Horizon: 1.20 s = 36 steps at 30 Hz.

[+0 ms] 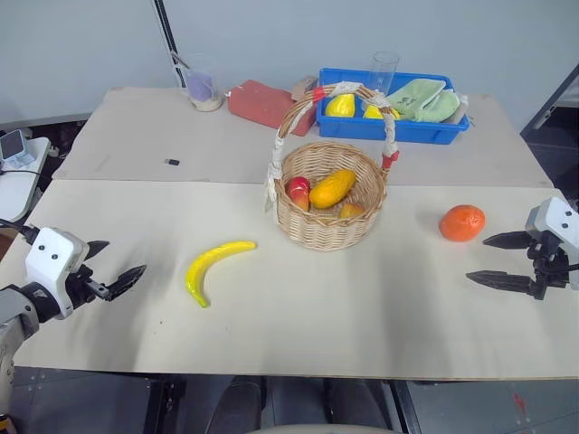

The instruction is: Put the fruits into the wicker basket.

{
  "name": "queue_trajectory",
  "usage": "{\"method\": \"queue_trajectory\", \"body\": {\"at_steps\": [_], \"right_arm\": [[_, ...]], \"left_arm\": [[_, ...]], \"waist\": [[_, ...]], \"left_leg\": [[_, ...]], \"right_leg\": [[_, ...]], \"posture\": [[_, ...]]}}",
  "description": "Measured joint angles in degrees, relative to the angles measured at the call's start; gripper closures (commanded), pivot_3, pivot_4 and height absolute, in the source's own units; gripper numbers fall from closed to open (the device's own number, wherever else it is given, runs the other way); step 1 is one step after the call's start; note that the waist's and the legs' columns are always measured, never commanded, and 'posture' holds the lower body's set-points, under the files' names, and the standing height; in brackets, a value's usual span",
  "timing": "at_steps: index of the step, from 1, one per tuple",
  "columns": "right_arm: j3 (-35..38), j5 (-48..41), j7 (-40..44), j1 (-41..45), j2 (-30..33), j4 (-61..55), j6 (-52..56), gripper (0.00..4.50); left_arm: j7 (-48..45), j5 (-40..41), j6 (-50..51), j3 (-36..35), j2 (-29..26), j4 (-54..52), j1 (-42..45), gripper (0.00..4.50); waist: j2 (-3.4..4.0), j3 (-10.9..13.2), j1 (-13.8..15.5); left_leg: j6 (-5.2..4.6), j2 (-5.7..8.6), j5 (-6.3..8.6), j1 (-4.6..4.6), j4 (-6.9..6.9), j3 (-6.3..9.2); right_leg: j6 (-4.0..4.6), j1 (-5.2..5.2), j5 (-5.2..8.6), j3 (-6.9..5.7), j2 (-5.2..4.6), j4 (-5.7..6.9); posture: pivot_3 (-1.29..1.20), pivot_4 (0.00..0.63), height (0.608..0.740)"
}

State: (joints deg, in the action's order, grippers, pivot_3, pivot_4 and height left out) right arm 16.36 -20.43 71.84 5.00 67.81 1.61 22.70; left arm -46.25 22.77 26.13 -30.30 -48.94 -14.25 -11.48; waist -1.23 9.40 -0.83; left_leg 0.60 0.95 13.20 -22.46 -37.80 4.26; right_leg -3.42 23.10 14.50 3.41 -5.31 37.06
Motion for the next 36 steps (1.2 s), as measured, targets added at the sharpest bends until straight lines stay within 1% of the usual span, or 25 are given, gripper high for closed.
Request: {"method": "queue_trajectory", "body": {"at_steps": [6, 9, 17, 21, 25, 27, 31, 36], "right_arm": [[0.0, 0.1, -0.1, 0.1, -0.7, 0.0, -1.1, 0.22], [0.0, 0.1, -0.6, 0.1, -1.1, 0.1, -1.4, 0.22], [0.0, 0.1, -1.0, 0.7, -1.4, 0.2, -2.3, 0.22], [-0.3, 0.1, -1.2, 1.3, -2.3, 0.5, -2.5, 0.22], [-0.6, -0.3, -1.2, 2.1, -3.1, 0.0, -2.2, 0.22], [-0.6, -1.8, -1.1, 2.1, -3.6, -2.7, -0.7, 0.22], [-0.5, -8.4, -1.4, 4.1, -4.4, -12.4, 5.8, 0.22], [-0.9, -19.6, -3.7, 12.4, -5.4, -23.2, 15.1, 0.22]], "left_arm": [[0.4, 0.0, 0.3, 0.1, 0.4, 0.0, 0.9, 0.0], [-0.7, 1.8, 0.3, 0.1, 1.4, -0.1, 1.4, 0.0], [-1.7, 2.2, 0.3, 0.1, 1.4, -0.1, 1.5, 0.0], [-3.7, 6.7, 2.7, -0.4, 1.4, -0.3, 1.9, 0.0], [-1.2, 8.8, 5.6, 0.5, 3.8, -3.7, 2.7, 0.0], [1.2, 9.1, 7.6, 1.8, 5.9, -5.5, 3.0, 0.0], [6.9, 9.3, 11.7, 5.9, 10.3, -8.1, 4.1, 0.0], [13.5, 7.6, 14.0, 11.4, 14.7, -9.2, 5.8, 0.0]], "waist": [[0.0, 0.0, 0.0], [0.0, 0.0, 0.0], [0.0, 0.0, 0.0], [0.0, 0.0, 0.0], [0.0, 0.0, 0.0], [0.0, 0.0, 0.0], [0.0, 0.0, 0.0], [-0.01, 0.0, 0.1]], "left_leg": [[0.0, 0.0, 0.0, 0.0, 0.0, 0.0], [0.0, 0.0, 0.0, 0.0, 0.0, 0.0], [0.0, 0.0, 0.0, 0.0, 0.0, 0.0], [0.0, 0.0, 0.0, 0.0, 0.0, 0.0], [0.0, 0.0, 0.0, 0.0, 0.0, 0.0], [0.0, 0.0, 0.0, 0.0, 0.0, 0.01], [0.0, 0.0, 0.0, 0.0, -0.01, 0.04], [0.0, 0.01, 0.0, -0.01, -0.01, 0.06]], "right_leg": [[0.0, 0.0, 0.0, 0.0, 0.0, 0.0], [0.0, 0.0, 0.0, 0.0, 0.0, 0.0], [0.0, 0.0, 0.0, 0.0, 0.0, 0.0], [0.0, 0.0, 0.0, 0.0, 0.0, 0.0], [0.0, -0.01, 0.0, 0.01, -0.01, 0.01], [0.0, 0.0, 0.0, 0.01, 0.0, 0.02], [0.0, 0.0, 0.0, 0.01, 0.01, 0.05], [0.0, 0.0, 0.0, 0.01, 0.01, 0.02]], "posture": [[0.0, 0.15, 0.711], [0.0, 0.15, 0.711], [0.0, 0.15, 0.711], [0.0, 0.15, 0.711], [0.0, 0.15, 0.711], [0.0, 0.15, 0.711], [0.0, 0.15, 0.711], [0.0, 0.15, 0.711]]}}
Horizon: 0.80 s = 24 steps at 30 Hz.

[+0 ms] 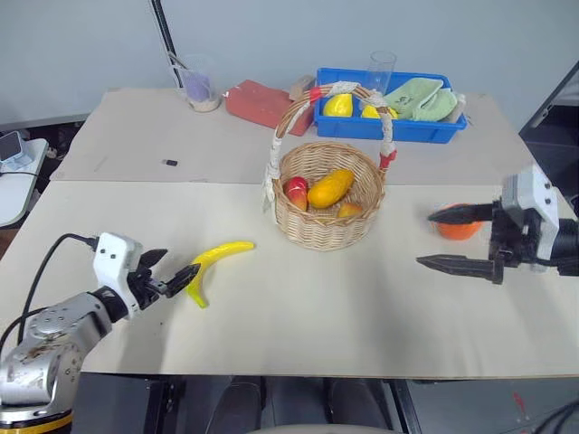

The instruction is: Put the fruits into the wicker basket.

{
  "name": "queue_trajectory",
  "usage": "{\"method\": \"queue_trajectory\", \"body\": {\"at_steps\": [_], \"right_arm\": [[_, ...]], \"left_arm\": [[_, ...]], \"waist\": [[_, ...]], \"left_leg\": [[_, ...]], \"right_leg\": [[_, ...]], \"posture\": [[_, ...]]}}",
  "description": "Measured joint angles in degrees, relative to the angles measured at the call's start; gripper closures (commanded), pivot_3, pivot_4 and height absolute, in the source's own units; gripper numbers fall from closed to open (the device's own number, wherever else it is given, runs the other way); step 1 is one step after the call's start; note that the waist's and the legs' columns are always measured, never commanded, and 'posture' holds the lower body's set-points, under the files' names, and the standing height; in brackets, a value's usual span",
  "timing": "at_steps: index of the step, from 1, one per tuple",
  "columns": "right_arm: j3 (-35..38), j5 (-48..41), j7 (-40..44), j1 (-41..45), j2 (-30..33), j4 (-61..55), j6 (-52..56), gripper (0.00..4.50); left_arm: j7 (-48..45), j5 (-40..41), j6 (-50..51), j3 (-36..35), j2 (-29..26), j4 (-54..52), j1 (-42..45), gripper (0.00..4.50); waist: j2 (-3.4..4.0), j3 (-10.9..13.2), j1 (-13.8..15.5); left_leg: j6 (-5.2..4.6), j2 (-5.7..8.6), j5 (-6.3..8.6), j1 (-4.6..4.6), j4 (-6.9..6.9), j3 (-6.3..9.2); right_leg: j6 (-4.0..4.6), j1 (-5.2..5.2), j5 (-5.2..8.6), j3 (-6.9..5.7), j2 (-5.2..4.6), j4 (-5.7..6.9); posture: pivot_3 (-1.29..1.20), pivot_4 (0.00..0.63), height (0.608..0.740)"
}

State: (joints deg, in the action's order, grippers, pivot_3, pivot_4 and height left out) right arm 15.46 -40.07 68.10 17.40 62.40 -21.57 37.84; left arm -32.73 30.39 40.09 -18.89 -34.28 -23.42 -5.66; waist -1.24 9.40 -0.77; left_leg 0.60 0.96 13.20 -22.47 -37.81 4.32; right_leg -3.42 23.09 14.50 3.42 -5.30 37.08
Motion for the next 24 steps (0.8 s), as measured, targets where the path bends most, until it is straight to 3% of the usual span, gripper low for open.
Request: {"method": "queue_trajectory", "body": {"at_steps": [8, 9, 11, 14, 17, 20, 24], "right_arm": [[-3.3, -4.3, -1.5, 4.7, -0.9, -2.7, 3.8, 0.22], [-3.5, -4.7, -1.8, 5.1, -1.1, -2.8, 3.8, 0.0], [-3.9, -5.2, -1.9, 5.9, -1.4, -2.9, 3.8, 0.0], [-3.9, -5.2, -1.9, 5.9, -1.4, -2.8, 3.8, 0.0], [-3.9, -5.2, -1.9, 5.8, -1.4, -2.7, 3.8, 0.0], [-3.5, -5.2, -1.9, 4.6, -1.3, -2.7, 3.8, 0.0], [-2.3, -5.3, -1.9, 3.3, -0.8, -2.6, 3.9, 0.0]], "left_arm": [[5.2, -4.8, -0.3, 5.8, 2.9, 1.2, 0.5, 0.0], [5.5, -5.3, -0.7, 6.3, 3.4, 1.2, 0.6, 0.57], [5.8, -5.9, -1.3, 6.8, 3.8, 1.3, 0.6, 1.29], [5.8, -6.7, -2.4, 7.5, 4.0, 1.6, 0.5, 2.88], [6.1, -7.5, -3.2, 7.6, 4.4, 1.8, 0.3, 4.02], [5.9, -7.2, -4.9, 6.6, 5.8, 2.0, 0.0, 4.03], [1.5, -0.7, -4.9, 3.7, 4.7, -0.6, 1.1, 4.03]], "waist": [[-0.06, 0.0, 0.4], [-0.07, 0.0, 0.4], [-0.07, 0.0, 0.4], [-0.07, 0.0, 0.5], [-0.06, 0.0, 0.5], [-0.07, 0.0, 0.5], [-0.07, 0.0, 0.6]], "left_leg": [[0.0, 0.04, 0.0, -0.06, -0.02, 0.01], [0.0, 0.04, 0.0, -0.06, -0.02, 0.01], [0.0, 0.04, 0.0, -0.06, -0.02, 0.01], [0.0, 0.05, 0.0, -0.06, -0.02, 0.01], [0.0, 0.04, 0.0, -0.06, -0.02, 0.01], [0.0, 0.04, 0.0, -0.07, -0.02, 0.01], [0.0, 0.03, 0.0, -0.12, -0.02, 0.01]], "right_leg": [[0.0, 0.02, 0.0, -0.02, -0.04, -0.04], [0.0, 0.02, 0.0, -0.02, -0.04, -0.04], [0.0, 0.02, 0.0, -0.02, -0.04, -0.04], [0.0, 0.02, 0.0, -0.02, -0.05, -0.04], [0.0, 0.02, 0.0, -0.02, -0.04, -0.04], [0.0, 0.02, 0.0, -0.02, -0.04, -0.04], [0.0, 0.06, 0.0, -0.04, -0.04, -0.04]], "posture": [[0.0, 0.15, 0.711], [0.0, 0.15, 0.711], [0.0, 0.15, 0.711], [0.0, 0.15, 0.711], [0.0, 0.15, 0.711], [0.0, 0.15, 0.711], [0.0, 0.15, 0.711]]}}
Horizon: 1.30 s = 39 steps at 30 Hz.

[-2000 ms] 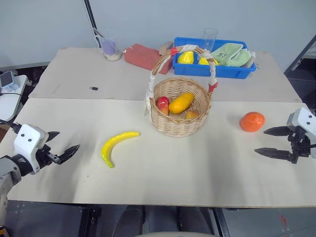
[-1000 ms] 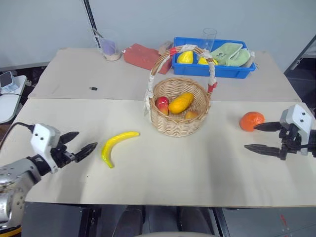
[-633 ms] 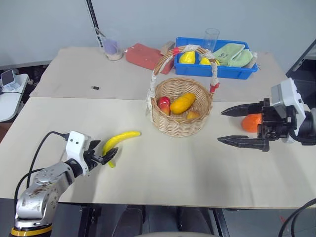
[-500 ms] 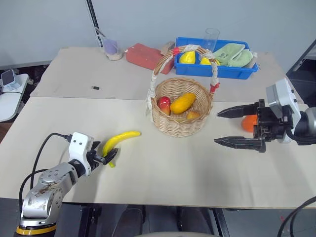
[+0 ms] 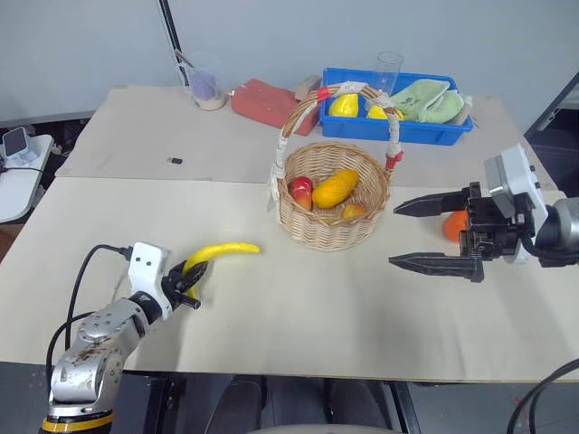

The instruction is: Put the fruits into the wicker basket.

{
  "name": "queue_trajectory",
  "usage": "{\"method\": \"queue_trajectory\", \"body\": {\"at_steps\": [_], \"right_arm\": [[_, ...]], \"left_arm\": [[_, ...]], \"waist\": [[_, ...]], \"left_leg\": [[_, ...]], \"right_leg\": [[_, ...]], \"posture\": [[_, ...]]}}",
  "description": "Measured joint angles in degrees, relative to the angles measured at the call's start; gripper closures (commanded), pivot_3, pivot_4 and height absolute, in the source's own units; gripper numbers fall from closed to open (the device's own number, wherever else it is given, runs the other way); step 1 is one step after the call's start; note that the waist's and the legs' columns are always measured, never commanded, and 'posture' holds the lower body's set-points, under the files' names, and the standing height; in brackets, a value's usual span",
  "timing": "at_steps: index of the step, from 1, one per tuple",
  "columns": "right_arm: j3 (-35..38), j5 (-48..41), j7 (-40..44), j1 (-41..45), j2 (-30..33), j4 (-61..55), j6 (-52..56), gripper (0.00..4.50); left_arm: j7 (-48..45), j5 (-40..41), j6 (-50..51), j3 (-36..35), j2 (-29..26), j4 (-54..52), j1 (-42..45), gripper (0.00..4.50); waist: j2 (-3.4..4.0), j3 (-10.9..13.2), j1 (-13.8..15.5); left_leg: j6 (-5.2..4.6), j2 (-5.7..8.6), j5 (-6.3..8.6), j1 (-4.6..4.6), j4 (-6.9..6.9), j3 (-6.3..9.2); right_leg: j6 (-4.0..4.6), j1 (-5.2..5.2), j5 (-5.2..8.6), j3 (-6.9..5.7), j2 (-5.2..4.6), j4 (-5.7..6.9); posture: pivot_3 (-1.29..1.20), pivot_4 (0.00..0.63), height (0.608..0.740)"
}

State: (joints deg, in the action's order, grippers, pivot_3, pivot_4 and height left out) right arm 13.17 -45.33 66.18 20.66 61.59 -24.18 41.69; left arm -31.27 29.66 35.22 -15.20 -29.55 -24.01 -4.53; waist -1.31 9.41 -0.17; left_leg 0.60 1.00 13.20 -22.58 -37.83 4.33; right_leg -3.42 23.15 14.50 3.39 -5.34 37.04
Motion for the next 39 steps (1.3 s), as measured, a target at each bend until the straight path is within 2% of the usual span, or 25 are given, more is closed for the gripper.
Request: {"method": "queue_trajectory", "body": {"at_steps": [4, 8, 11, 13, 15, 19, 23, 24, 26, 31, 32, 37, 39], "right_arm": [[3.0, -0.4, -0.1, -2.0, 1.2, -0.1, 0.2, 0.0], [4.6, -0.6, -1.0, -3.3, 1.8, -0.1, 0.6, 0.0], [6.0, -1.0, -2.1, -3.7, 1.9, -0.2, 1.6, 0.0], [6.4, -1.1, -2.9, -3.8, 1.9, -0.6, 2.0, 0.0], [6.8, -1.6, -3.4, -3.8, 1.9, -1.4, 2.3, 0.0], [8.3, -2.3, -5.1, -4.0, 1.9, -1.7, 2.7, 0.0], [9.0, -2.3, -5.9, -5.3, 1.9, -1.7, 2.7, 0.0], [9.1, -2.3, -6.3, -5.6, 1.9, -1.6, 2.7, 0.0], [9.2, -2.1, -6.9, -5.7, 1.9, -1.5, 2.7, 0.0], [9.6, -0.3, -8.8, -5.9, 1.3, -0.6, 2.0, 0.0], [9.6, 0.8, -8.9, -6.4, 1.3, 0.1, 1.2, 0.0], [7.6, 10.9, -11.8, -8.6, 0.5, 6.2, -5.5, 0.0], [3.5, 19.6, -16.8, -8.2, -0.6, 14.6, -9.4, 0.0]], "left_arm": [[-3.6, 7.5, 3.4, -0.2, -4.6, -7.1, 7.3, 4.03], [-1.5, 7.1, 4.9, 5.4, -4.5, -8.4, 17.5, 4.03], [1.6, 3.0, 4.8, 11.5, -1.8, -6.1, 23.9, 4.03], [4.0, -0.8, 3.9, 16.0, 2.0, -2.5, 29.1, 4.03], [5.0, -3.3, 2.2, 18.8, 4.3, 0.0, 31.3, 4.03], [6.3, -8.9, -2.9, 23.0, 11.0, 9.6, 37.5, 4.03], [6.0, -13.1, -8.2, 25.0, 13.2, 16.0, 41.2, 4.03], [5.8, -13.9, -9.3, 25.1, 13.9, 17.5, 41.7, 3.23], [5.3, -14.3, -10.9, 25.2, 15.3, 19.3, 42.1, 2.64], [2.6, -15.0, -12.6, 25.6, 15.3, 20.0, 42.1, 0.27], [1.6, -15.0, -12.7, 25.6, 15.0, 19.6, 41.9, 0.1], [-7.2, -10.8, -11.0, 25.4, 9.7, 14.1, 39.2, 0.1], [-13.8, -7.0, -8.8, 24.8, 5.1, 9.4, 38.4, 0.1]], "waist": [[0.0, 0.0, 0.4], [0.0, 0.0, 0.4], [-0.01, 0.0, 0.3], [-0.04, 0.0, 0.5], [-0.05, 0.0, 0.4], [-0.07, 0.0, 0.7], [-0.07, 0.0, 0.5], [-0.07, 0.0, 0.5], [-0.08, 0.0, 0.6], [-0.08, 0.0, 0.5], [-0.08, 0.0, 0.6], [-0.07, 0.0, 0.3], [-0.03, 0.0, 0.0]], "left_leg": [[0.0, 0.02, 0.0, -0.04, -0.04, 0.01], [0.0, 0.03, 0.0, -0.02, -0.05, 0.0], [0.0, 0.03, 0.0, -0.03, -0.05, 0.0], [-0.01, 0.05, -0.01, -0.05, -0.06, 0.0], [-0.01, 0.05, 0.0, -0.07, -0.06, 0.0], [-0.01, 0.07, -0.01, -0.13, -0.08, 0.0], [-0.02, 0.06, -0.01, -0.14, -0.09, 0.0], [-0.01, 0.06, -0.01, -0.14, -0.09, 0.0], [-0.01, 0.07, -0.01, -0.15, -0.09, 0.0], [-0.01, 0.07, -0.01, -0.15, -0.09, 0.0], [-0.02, 0.07, -0.01, -0.15, -0.09, 0.0], [-0.01, 0.06, -0.01, -0.14, -0.09, 0.0], [-0.01, 0.07, -0.01, -0.12, -0.09, -0.01]], "right_leg": [[-0.01, -0.02, 0.0, -0.03, -0.01, -0.01], [-0.02, -0.05, -0.01, -0.02, 0.01, -0.01], [-0.03, -0.04, -0.02, -0.02, 0.03, 0.0], [-0.04, -0.05, -0.03, -0.02, 0.03, -0.01], [-0.05, -0.02, -0.03, -0.01, 0.03, -0.03], [-0.06, -0.01, -0.03, -0.02, 0.02, -0.04], [-0.06, 0.01, -0.03, -0.01, 0.03, -0.04], [-0.06, 0.01, -0.03, -0.01, 0.02, -0.04], [-0.06, 0.01, -0.03, -0.01, 0.02, -0.04], [-0.06, 0.01, -0.03, -0.01, 0.02, -0.04], [-0.06, 0.01, -0.03, -0.01, 0.02, -0.04], [-0.07, 0.03, -0.03, -0.01, 0.02, -0.02], [-0.07, 0.03, -0.03, 0.0, 0.01, 0.0]], "posture": [[0.0, 0.15, 0.711], [0.0, 0.15, 0.711], [0.0, 0.15, 0.711], [0.0, 0.15, 0.711], [0.0, 0.15, 0.711], [0.0, 0.15, 0.711], [0.0, 0.15, 0.711], [0.0, 0.15, 0.711], [0.0, 0.15, 0.711], [0.0, 0.15, 0.711], [0.0, 0.15, 0.711], [0.0, 0.15, 0.711], [0.0, 0.15, 0.711]]}}
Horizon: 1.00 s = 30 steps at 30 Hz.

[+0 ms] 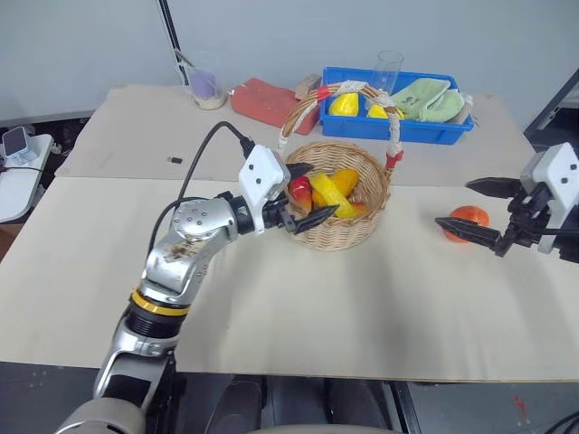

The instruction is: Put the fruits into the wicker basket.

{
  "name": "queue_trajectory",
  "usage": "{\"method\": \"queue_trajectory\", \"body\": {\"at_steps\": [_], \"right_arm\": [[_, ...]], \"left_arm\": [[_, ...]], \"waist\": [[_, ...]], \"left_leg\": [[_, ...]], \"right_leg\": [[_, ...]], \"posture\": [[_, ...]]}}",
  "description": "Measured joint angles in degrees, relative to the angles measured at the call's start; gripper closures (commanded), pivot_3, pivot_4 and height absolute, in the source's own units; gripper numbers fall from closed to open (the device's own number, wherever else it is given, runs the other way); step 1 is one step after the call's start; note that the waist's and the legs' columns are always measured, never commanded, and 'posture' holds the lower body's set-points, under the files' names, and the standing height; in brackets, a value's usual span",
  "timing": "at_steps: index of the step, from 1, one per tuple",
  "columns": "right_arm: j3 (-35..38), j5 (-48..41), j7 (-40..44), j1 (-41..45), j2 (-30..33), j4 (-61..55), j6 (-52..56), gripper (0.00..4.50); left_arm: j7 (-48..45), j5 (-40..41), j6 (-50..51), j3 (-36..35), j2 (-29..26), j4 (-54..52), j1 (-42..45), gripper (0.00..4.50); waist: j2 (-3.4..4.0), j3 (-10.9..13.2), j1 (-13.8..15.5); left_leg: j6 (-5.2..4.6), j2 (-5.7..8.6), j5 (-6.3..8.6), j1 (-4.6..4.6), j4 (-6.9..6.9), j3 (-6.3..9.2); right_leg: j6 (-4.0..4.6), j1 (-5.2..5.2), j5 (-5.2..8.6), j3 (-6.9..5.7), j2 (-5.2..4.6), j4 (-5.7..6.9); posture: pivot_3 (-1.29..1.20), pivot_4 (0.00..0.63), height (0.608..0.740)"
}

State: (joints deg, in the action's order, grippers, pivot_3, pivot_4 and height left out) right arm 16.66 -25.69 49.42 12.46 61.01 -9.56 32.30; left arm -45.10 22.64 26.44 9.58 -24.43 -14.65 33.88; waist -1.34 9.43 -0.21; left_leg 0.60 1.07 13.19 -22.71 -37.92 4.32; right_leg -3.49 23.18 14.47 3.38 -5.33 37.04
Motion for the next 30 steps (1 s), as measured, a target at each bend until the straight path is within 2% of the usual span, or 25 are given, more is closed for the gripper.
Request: {"method": "queue_trajectory", "body": {"at_steps": [3, 7, 22, 27, 30], "right_arm": [[-2.3, 3.0, -1.7, 1.9, -1.2, 3.3, -2.1, 0.0], [-5.4, 9.1, -5.9, 5.7, -5.1, 15.2, -4.9, 0.0], [-8.3, 15.2, -9.0, 16.1, -13.5, 36.4, -10.4, 0.0], [-8.9, 16.0, -9.2, 16.6, -14.1, 37.8, -11.3, 1.42], [-8.8, 15.9, -8.6, 16.1, -14.0, 37.1, -11.3, 1.46]], "left_arm": [[-4.2, 3.1, 2.5, 0.1, -3.2, -3.2, -0.8, 0.1], [-11.6, 7.9, 5.9, 0.2, -10.2, -10.1, -2.5, 0.1], [-10.7, 6.5, 4.5, 0.7, -9.4, -11.0, -5.6, 0.1], [-10.6, 5.7, 3.6, 0.7, -9.2, -11.0, -5.9, 0.0], [-10.5, 5.5, 3.3, 0.7, -9.1, -10.9, -7.3, 0.0]], "waist": [[0.0, 0.0, -0.4], [0.01, 0.0, -0.8], [0.06, 0.0, -0.8], [0.06, 0.0, -0.8], [0.06, 0.0, -0.8]], "left_leg": [[0.0, -0.03, 0.0, -0.03, 0.0, 0.02], [0.0, -0.03, 0.0, 0.01, 0.0, -0.01], [-0.01, -0.02, 0.0, 0.0, 0.0, -0.01], [-0.01, -0.02, 0.0, 0.0, 0.0, -0.01], [-0.01, -0.02, 0.0, 0.0, 0.0, 0.0]], "right_leg": [[0.0, 0.01, 0.0, 0.0, 0.04, -0.02], [0.0, 0.0, 0.0, 0.02, 0.03, -0.02], [0.0, 0.0, 0.0, 0.03, 0.04, -0.02], [0.0, 0.0, 0.0, 0.03, 0.03, -0.01], [0.0, 0.0, 0.0, 0.03, 0.04, -0.01]], "posture": [[0.0, 0.15, 0.711], [0.0, 0.15, 0.711], [0.0, 0.15, 0.711], [0.0, 0.15, 0.711], [0.0, 0.15, 0.711]]}}
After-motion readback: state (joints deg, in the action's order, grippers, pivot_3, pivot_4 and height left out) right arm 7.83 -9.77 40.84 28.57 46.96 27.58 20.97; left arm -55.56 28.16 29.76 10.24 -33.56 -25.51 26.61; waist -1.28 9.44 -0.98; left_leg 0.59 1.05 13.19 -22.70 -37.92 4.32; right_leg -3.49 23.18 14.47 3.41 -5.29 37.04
